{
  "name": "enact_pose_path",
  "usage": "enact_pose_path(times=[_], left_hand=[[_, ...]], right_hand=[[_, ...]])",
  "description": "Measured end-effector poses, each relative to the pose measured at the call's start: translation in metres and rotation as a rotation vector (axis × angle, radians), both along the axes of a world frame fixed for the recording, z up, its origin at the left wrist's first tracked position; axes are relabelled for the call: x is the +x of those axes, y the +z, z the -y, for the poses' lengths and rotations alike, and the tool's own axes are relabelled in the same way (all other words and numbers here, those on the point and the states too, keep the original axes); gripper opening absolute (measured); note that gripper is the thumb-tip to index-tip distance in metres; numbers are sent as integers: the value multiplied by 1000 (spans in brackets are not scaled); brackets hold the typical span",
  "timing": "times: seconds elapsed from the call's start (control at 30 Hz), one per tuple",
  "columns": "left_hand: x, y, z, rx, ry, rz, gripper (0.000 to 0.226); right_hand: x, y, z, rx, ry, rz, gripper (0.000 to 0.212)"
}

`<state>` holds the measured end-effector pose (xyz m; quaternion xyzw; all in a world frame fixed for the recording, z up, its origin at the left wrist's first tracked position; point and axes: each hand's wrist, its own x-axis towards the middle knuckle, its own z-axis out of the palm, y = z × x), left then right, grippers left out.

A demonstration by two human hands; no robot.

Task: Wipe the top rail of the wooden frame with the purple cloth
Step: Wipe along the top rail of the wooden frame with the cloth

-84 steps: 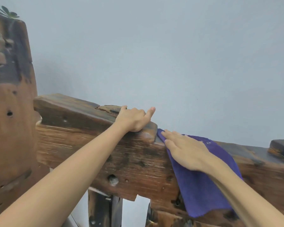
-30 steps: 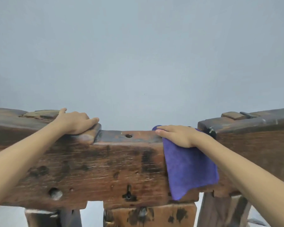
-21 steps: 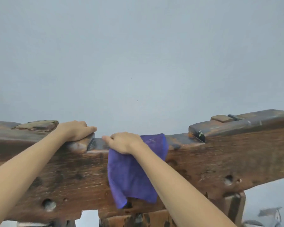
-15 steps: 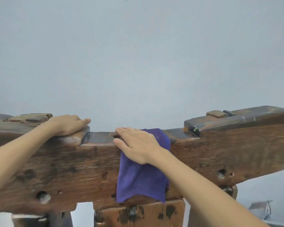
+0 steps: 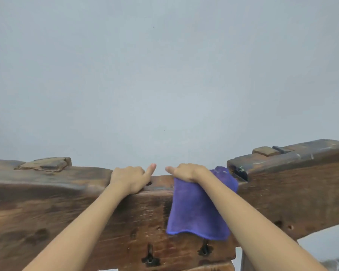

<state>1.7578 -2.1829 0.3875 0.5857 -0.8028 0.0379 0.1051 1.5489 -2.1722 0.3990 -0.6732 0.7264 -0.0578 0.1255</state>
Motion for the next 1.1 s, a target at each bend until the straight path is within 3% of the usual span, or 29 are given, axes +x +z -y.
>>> enact_pose_path(times=[0.1,0.2,0.33,0.47,0.57,0.7,0.83,0.9,1.1], left_hand=[[-12,5,3,276,-89,-122,70],[-7,3,6,274,-121,-129,65],[-8,-3,8,210,-157,-125,60],[-7,-1,12,180,-197,-143,54],[-3,0,15,213,-217,-199,51],[4,-2,18,229,-242,-264,48],[5,-3,14,239,-248,-267,48],[5,-3,15,243,-250,-262,48],[6,-2,14,248,-262,-272,44]], right_hand=[[11,-16,-49,-223,151,-98,76],[-6,-29,-85,-416,210,-103,75],[-45,-19,-72,-293,44,-64,74],[-55,7,-19,17,-111,-50,63],[-43,8,-5,48,-160,-61,66],[-50,-6,-46,-103,-22,-87,77],[-77,-27,-90,-402,53,-223,66],[-80,-31,-86,-437,53,-265,65],[-73,-1,-20,-32,16,-207,55]])
